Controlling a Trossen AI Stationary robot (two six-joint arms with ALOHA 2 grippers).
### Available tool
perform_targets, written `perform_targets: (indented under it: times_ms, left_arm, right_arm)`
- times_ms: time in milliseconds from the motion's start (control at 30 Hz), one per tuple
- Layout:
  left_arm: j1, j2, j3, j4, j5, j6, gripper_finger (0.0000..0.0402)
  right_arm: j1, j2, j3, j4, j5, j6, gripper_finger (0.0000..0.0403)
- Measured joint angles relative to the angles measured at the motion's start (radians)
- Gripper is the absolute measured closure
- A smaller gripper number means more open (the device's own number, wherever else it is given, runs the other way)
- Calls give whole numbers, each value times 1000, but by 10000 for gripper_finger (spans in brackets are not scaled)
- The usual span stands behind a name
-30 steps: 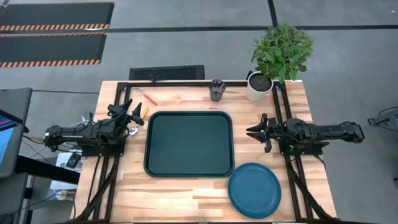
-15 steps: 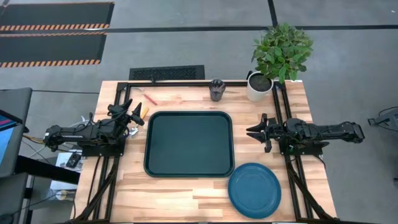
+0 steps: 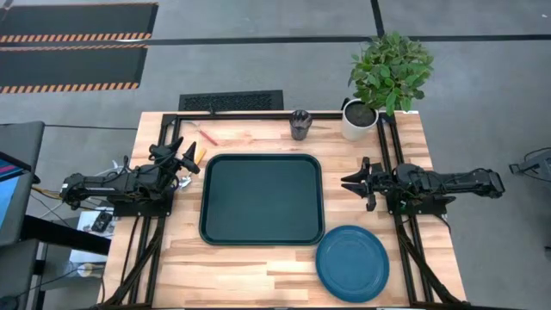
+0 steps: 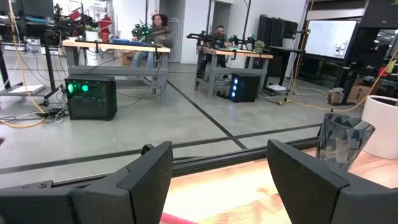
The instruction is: Pick and place plate/cup/fork/spoon on tray
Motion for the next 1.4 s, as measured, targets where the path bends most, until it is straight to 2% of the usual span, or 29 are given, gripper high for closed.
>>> perform_targets:
  times_ms: [200, 433, 533, 667, 733, 867, 1000, 1233, 1400]
  left_arm:
    - [0, 0, 0, 0, 0, 0, 152]
    - [0, 0, 0, 1, 1, -15, 152]
    - [0, 0, 0, 4, 18, -114, 152]
    - [0, 0, 0, 22, 185, -361, 152]
    - [0, 0, 0, 29, 235, -429, 152]
    - [0, 0, 0, 26, 230, -462, 152]
    - [0, 0, 0, 29, 241, -558, 152]
    - [1, 0, -1, 72, 190, -664, 152]
    - [1, 0, -1, 150, 230, -649, 152]
  right_arm:
    - [-7, 0, 0, 14, 2, -84, 280]
    - [-12, -1, 5, 148, 3, 6, 280]
    - [-12, 1, 9, 185, 3, 7, 280]
    - [-12, 0, 16, 298, 3, 8, 280]
    - [-9, 1, 16, 308, 3, 14, 280]
    - [-9, 0, 16, 305, 3, 73, 280]
    - [-19, 0, 16, 291, 3, 77, 280]
    - [-54, 0, 18, 293, 9, 79, 280]
    - [-47, 0, 18, 286, 6, 88, 280]
